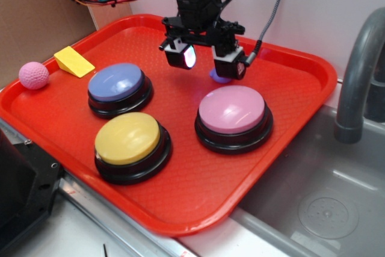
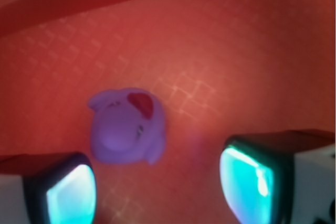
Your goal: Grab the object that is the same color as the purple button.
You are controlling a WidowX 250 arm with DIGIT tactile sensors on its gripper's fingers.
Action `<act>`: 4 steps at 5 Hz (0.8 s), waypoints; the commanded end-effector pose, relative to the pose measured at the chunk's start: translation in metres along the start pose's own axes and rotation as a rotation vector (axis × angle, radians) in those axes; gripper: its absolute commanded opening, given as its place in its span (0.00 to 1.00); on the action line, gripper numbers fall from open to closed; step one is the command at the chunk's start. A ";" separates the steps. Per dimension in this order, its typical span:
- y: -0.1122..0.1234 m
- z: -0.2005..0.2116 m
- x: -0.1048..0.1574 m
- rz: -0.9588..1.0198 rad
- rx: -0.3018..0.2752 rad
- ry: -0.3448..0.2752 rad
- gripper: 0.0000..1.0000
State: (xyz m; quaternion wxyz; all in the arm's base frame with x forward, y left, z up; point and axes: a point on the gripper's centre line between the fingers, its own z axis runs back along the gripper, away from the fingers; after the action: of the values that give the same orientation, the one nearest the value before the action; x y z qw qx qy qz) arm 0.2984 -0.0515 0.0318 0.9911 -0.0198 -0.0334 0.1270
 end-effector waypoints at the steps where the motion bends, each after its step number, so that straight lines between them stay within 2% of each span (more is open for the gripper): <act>1: -0.008 0.005 0.024 -0.026 -0.032 -0.077 1.00; 2: -0.015 0.006 0.029 -0.048 -0.055 -0.088 1.00; 4: -0.016 -0.001 0.031 -0.051 -0.029 -0.066 1.00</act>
State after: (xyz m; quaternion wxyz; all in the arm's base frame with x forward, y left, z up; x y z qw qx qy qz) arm 0.3190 -0.0628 0.0193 0.9933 -0.0217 -0.0464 0.1036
